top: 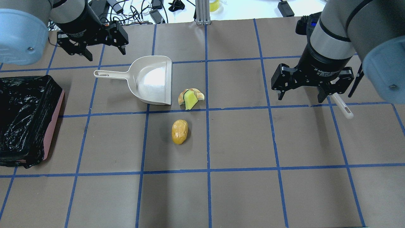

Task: Sweep and dump trash into bin
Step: 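Move the left gripper toward the dustpan while the right moves toward the brush, then grasp the white dustpan handle with the left gripper while the right grasps the brush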

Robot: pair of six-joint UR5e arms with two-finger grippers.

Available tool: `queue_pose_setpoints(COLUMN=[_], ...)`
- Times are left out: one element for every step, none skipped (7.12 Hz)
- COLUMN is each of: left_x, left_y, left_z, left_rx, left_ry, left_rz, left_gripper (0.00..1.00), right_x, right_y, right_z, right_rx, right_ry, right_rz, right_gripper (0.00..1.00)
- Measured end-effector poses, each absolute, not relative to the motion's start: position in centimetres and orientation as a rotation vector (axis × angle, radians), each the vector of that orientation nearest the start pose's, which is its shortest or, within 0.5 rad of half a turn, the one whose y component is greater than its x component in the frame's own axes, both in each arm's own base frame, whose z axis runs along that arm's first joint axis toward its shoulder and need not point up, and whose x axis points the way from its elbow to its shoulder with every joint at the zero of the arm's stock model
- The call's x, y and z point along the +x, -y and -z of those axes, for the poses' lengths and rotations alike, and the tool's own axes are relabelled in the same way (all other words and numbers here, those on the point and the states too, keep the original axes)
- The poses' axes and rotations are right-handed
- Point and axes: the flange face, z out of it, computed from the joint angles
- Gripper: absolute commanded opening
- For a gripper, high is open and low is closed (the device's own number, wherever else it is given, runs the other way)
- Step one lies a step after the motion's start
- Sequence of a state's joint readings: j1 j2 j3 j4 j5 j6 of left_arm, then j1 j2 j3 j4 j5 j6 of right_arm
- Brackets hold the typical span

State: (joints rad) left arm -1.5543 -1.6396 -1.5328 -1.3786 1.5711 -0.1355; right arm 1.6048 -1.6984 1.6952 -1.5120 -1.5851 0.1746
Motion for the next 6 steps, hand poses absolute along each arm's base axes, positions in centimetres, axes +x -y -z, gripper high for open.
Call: queue_pose_setpoints(left_x=[-12.5,-12.4,-12.2,-12.0,-11.9,-11.7], left_y=[54.0,54.3,54.7,55.4,56.7,58.4], left_z=[-49.1,-48.7,-47.8,-45.6,-41.9,-37.9], left_rx=[-0.221,-0.167,-0.069,0.056,0.265,0.532], left_ry=[-3.134,-3.135,-3.132,-3.126,-3.112,-3.073], left_rz=[0.251,0.246,0.22,0.155,0.092,0.076], left_gripper=[1.0,1.0,1.0,1.0,1.0,1.0], right_x=[14.4,13.2,10.2,5.6,0.6,-4.4], right_y=[43.0,43.5,44.3,45.1,45.6,46.1], right_z=[-47.7,-47.6,-47.6,-47.7,-47.8,-47.6], right_rx=[0.213,0.178,0.113,0.019,-0.079,-0.156], right_ry=[-3.166,-3.19,-3.221,-3.238,-3.241,-3.238], right_rz=[-0.093,-0.088,-0.09,-0.107,-0.104,-0.083], right_gripper=[1.0,1.0,0.99,0.99,0.99,0.99])
